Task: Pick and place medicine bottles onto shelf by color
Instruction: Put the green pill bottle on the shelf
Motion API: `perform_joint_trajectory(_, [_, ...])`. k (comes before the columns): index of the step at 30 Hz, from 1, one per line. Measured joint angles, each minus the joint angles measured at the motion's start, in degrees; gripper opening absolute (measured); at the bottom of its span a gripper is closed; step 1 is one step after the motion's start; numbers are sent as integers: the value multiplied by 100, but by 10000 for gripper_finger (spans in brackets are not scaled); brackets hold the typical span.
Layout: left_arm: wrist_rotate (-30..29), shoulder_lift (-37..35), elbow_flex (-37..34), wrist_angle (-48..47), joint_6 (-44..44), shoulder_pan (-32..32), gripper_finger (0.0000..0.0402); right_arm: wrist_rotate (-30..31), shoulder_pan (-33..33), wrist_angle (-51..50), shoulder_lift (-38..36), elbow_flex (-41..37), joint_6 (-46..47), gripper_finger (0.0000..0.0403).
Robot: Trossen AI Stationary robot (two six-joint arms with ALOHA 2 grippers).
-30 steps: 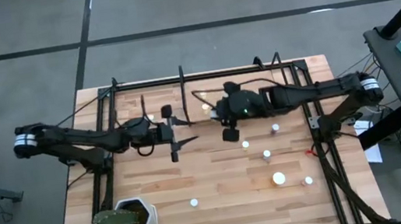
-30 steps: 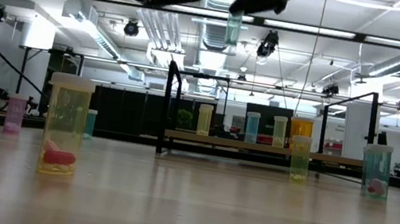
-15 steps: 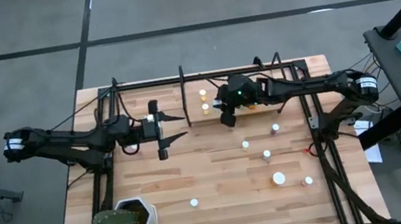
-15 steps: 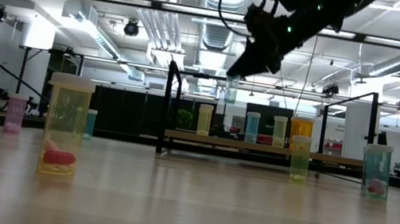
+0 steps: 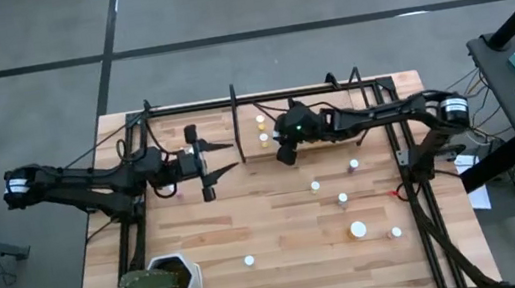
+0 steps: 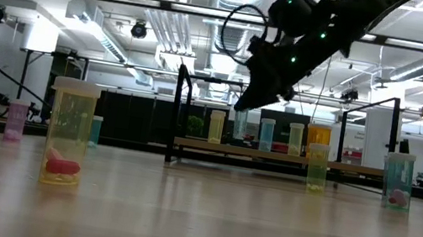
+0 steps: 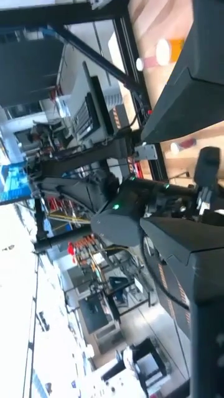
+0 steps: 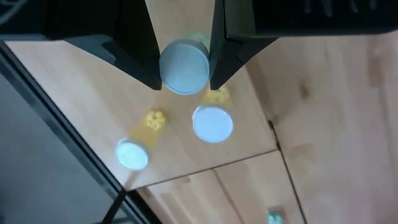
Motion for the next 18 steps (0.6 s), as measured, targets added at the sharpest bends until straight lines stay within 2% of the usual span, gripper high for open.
perform_joint_trajectory(7, [-41, 0, 0, 0, 0, 0, 192, 125, 0, -147, 261, 280, 82, 109])
perform_joint_trajectory(18, [-41, 0, -3, 9, 0, 0, 192, 65, 2, -327, 278, 238, 237, 109])
